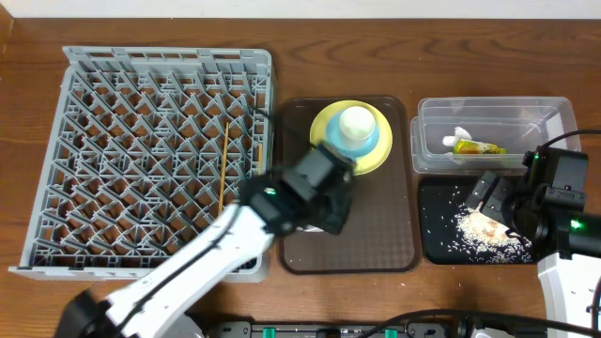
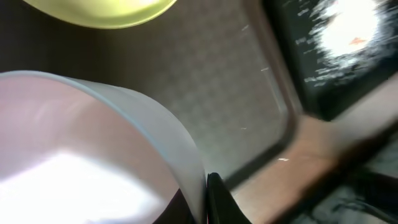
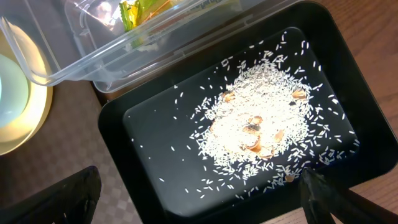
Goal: Sort waste into correct bins and load items into the dishwasher
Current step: 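Carry the white bowl leftward over the grey dish rack, then tilt the bowl upright and lower it into the rack slots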
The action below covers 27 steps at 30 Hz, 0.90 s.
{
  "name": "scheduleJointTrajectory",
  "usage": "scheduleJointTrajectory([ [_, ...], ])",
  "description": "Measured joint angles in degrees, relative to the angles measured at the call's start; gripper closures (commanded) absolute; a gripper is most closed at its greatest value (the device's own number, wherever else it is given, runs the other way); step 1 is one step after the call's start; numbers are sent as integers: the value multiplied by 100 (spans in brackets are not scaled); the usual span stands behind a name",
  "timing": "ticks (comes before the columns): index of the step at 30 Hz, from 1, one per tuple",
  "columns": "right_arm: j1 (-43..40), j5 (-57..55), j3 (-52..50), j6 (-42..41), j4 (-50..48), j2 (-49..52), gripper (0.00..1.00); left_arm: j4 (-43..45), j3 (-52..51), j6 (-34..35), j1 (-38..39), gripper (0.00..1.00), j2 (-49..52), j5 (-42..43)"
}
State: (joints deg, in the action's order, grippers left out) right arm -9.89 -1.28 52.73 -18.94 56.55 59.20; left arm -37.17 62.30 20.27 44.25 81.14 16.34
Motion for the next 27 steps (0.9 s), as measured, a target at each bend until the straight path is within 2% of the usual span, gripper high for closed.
scheduleJointTrajectory([
  [8, 0, -2, 0, 0, 2, 0, 1, -35, 4, -85, -1410, 93, -726, 1740],
  [20, 0, 0, 0, 0, 0, 0, 1, -37, 9, -407, -4118, 93, -774, 4586],
  [27, 0, 0, 0, 0, 0, 0, 1, -35, 9, -422, -4959, 92, -579, 5342],
])
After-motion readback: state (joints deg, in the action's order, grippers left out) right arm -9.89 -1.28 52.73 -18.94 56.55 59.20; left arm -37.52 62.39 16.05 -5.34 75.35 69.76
